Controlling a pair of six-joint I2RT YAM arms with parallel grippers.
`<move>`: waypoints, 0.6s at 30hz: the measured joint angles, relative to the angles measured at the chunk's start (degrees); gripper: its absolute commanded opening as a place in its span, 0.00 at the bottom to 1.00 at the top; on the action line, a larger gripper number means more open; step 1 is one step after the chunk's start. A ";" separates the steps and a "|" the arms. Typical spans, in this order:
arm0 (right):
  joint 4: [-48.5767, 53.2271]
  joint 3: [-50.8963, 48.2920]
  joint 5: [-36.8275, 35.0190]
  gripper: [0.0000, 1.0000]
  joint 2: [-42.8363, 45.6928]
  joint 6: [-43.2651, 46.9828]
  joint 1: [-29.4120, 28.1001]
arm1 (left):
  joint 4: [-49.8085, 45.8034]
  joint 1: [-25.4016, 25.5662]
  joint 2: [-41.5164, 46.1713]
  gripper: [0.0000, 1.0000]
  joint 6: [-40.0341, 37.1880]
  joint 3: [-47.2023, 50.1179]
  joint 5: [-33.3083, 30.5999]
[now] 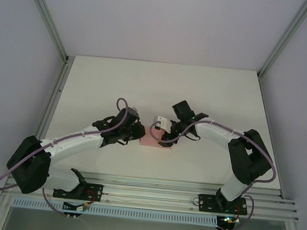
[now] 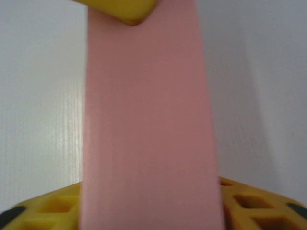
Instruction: Assemble paper box
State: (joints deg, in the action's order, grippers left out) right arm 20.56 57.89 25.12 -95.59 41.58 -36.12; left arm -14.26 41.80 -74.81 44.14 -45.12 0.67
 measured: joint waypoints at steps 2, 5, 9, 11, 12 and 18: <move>-0.11 0.00 -0.07 0.37 0.11 0.09 -0.15 | -1.05 0.00 0.00 0.39 -1.33 -0.98 -0.50; -0.74 0.00 -2.73 0.36 0.98 -0.48 -0.92 | -4.74 0.00 0.70 0.65 -3.61 -3.76 -1.57; -2.21 -0.09 -9.07 0.40 3.98 -1.11 -0.72 | -7.67 0.00 3.74 1.00 -7.76 -9.88 -3.61; -4.83 -0.85 -14.05 0.38 6.29 -2.12 -0.74 | -8.39 0.00 5.99 1.00 -9.14 -12.85 -5.40; -6.67 -1.42 -17.27 0.40 7.32 -2.64 -0.74 | -8.70 0.00 7.28 1.00 -9.68 -13.92 -6.60; -23.71 -3.67 -43.93 0.44 5.62 -2.32 -0.72 | -12.28 0.00 16.41 1.00 -10.99 -13.88 -16.00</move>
State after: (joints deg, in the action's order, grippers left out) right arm -3.16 54.22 -18.81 -89.97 39.27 -36.84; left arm -26.55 41.80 -58.39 33.15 -59.00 -15.33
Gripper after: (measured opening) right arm 0.439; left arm 0.994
